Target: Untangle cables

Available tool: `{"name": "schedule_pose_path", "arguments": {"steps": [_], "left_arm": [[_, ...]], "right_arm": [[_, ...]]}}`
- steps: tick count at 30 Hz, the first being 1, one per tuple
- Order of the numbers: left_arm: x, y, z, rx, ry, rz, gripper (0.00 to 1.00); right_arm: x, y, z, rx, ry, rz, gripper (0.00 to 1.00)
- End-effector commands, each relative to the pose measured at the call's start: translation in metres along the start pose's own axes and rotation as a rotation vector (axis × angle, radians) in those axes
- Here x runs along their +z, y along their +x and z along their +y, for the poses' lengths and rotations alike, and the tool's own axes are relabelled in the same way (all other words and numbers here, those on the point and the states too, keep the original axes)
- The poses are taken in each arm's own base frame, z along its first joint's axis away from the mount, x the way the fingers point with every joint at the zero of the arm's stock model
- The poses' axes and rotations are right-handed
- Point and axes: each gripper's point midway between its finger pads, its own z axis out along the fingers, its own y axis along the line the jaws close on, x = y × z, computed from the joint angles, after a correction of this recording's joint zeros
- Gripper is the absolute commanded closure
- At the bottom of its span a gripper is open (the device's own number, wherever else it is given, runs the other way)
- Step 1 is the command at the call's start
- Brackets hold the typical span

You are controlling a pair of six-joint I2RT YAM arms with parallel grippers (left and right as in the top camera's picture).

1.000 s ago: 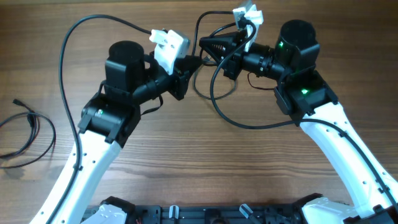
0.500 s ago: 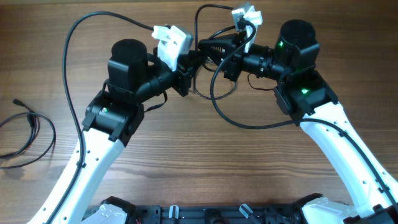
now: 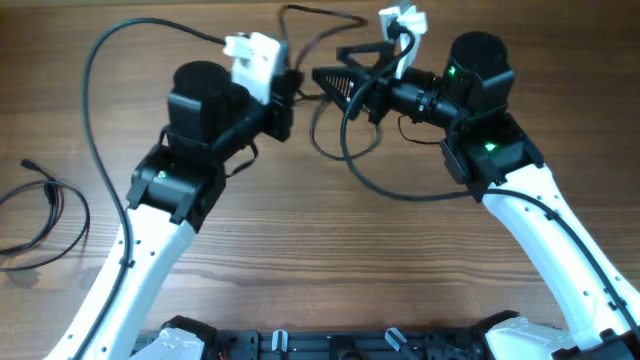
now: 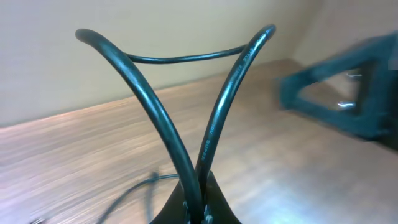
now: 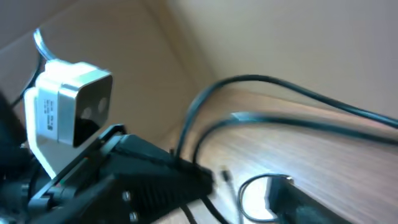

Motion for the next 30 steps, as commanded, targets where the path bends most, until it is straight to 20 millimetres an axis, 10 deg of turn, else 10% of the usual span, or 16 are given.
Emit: {"name": "schedule_pose_path", "arguments": {"steps": [1,17,23,30], "left_arm": [[-0.013,-0.009,0.065,-0.074,-0.261,-0.043,0.96],[-0.107,0.061,0.355,-0.478,-0.995,-0.134,0.96],[-0.087,0.088,0.404,-0.832,-0.966,-0.366,0.96],[-0.045,0.093,0.436,-0.798,-0.899,-0.536,0.96]], "right_arm": [[-0.004,-0.012,-0.014,0.031,0.084,-0.048,0.15],[-0.007,0.031,-0.032,0.136,0.166,0.105,0.09],[-0.010,0.046,-0.036,0.156,0.189,0.163,0.09],[-0.018,0.074,-0.041,0.233,0.230,0.261,0.09]]}}
